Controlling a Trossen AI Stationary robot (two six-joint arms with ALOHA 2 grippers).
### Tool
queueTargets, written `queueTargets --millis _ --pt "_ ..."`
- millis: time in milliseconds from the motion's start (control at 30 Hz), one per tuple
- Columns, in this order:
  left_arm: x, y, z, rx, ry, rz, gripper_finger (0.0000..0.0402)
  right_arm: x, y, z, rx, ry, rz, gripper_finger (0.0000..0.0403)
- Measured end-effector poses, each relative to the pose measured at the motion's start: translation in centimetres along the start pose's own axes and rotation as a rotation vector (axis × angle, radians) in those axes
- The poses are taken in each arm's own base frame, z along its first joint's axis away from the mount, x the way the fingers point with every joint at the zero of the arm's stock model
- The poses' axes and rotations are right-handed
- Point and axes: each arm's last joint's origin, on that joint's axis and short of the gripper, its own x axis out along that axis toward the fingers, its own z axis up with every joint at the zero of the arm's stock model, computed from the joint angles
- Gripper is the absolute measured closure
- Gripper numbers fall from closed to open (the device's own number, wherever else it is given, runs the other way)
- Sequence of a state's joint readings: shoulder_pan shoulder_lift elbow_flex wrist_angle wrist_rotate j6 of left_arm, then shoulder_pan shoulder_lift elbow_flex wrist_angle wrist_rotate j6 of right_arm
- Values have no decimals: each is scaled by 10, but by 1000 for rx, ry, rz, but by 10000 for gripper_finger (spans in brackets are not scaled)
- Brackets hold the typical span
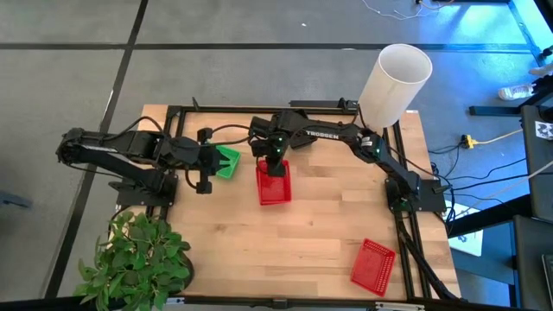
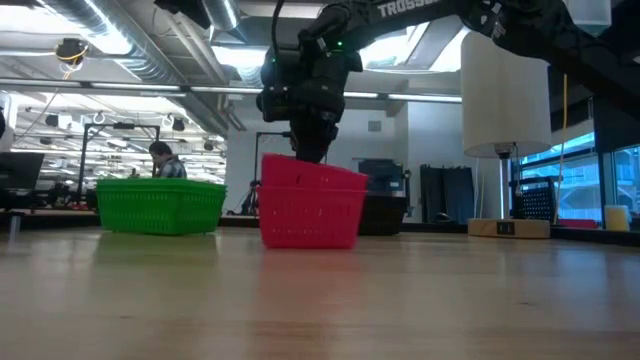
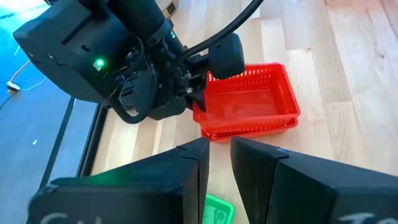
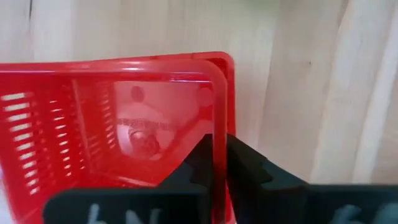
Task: Stack baskets by color
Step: Stack the bottom left red bin on the top red bin, then stack the right red bin on the red bins
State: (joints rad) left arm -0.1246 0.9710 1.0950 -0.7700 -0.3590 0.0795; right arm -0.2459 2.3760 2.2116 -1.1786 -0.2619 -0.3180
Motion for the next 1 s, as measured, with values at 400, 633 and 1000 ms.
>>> queueTargets --millis 400,633,1000 --pt "0 0 0 1 0 -5 344 -20 16 9 -28 -8 -3 356" --pt "0 0 0 1 -1 -8 344 -69 34 1 20 -9 1 355" --pt "0 -2 0 1 -7 -80 344 -149 106 -29 42 8 26 358"
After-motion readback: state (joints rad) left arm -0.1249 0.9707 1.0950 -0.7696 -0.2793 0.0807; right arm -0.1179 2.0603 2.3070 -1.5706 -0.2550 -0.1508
